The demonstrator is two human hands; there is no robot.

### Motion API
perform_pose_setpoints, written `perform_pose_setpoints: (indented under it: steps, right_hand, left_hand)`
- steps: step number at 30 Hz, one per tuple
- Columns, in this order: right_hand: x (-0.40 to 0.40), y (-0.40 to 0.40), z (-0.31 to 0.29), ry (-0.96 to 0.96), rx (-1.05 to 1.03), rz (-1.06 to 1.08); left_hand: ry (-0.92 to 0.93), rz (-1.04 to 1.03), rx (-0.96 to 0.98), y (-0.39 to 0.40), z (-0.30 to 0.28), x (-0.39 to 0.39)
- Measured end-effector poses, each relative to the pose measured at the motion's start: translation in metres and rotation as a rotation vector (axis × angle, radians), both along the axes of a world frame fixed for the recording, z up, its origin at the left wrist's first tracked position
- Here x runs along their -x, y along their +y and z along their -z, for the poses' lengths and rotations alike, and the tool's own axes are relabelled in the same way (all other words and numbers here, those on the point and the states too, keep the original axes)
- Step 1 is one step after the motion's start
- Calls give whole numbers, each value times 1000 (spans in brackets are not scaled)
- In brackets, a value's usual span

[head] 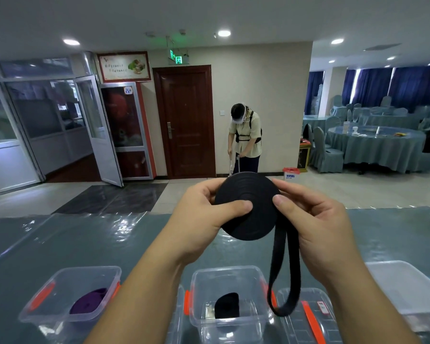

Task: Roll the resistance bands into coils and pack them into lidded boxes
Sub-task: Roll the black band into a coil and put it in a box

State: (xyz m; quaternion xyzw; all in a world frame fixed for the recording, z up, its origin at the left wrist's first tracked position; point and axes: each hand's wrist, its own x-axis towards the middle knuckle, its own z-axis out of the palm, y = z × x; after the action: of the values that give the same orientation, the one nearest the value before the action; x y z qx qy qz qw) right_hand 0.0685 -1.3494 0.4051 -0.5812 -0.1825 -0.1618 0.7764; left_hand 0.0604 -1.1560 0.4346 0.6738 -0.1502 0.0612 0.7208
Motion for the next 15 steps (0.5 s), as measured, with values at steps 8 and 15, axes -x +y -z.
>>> perform_pose_setpoints:
  steps: [8,15]
  right_hand:
    - [3,-2,-6,-50,30,25]
    - [4,-2,-1,-38,132,82]
  left_hand:
    - [36,27,156,-7,8,2]
    - [24,19,-86,2,0,3]
